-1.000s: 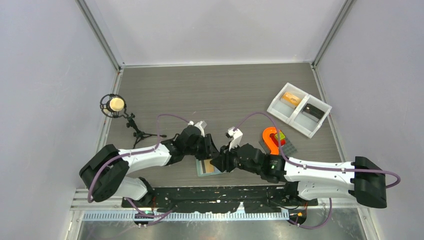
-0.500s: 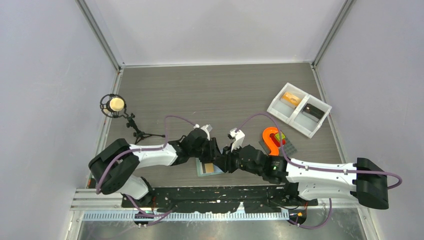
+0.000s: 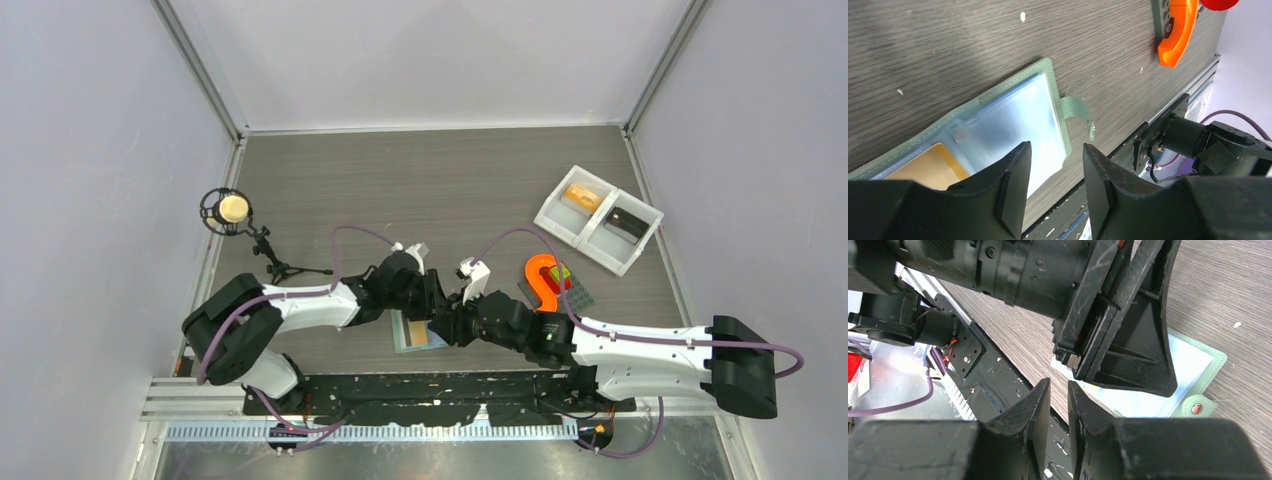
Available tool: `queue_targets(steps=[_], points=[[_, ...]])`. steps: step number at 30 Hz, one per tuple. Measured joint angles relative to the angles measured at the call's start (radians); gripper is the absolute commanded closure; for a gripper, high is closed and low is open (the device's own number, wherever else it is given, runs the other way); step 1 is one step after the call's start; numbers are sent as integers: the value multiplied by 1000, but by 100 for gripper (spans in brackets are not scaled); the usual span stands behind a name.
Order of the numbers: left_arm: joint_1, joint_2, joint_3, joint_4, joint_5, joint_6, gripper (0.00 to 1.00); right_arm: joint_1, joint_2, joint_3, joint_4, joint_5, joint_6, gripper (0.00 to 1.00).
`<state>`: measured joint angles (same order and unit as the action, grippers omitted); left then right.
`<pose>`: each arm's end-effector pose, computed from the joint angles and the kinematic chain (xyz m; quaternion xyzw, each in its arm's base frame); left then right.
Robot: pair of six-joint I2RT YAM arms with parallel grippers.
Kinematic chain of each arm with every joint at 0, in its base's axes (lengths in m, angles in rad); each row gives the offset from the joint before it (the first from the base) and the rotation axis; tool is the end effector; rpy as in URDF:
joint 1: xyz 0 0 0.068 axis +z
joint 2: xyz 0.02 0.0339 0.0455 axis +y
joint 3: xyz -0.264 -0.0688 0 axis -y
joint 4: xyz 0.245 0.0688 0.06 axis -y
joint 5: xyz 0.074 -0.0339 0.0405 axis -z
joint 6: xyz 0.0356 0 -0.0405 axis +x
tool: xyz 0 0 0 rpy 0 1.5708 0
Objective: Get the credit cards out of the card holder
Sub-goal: Remove the credit card from the card holder.
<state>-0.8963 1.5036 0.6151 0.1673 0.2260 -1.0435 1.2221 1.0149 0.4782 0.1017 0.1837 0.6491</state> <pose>0.1717 -0.2275 0.1528 -0.0202 0.9063 -0.3959 0.1468 0.0815 0.2053 0.2181 -0.1899 0.8192 0.3852 0.3800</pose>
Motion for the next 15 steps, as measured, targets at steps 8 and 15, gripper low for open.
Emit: queue_targets(steps=[8,15], points=[[80,-187,34,-155,-56,49,58,0,10,0,3,1,1,74],[145,-418,24,-379,-167,83,69,0,135,3,36,2,25,75]])
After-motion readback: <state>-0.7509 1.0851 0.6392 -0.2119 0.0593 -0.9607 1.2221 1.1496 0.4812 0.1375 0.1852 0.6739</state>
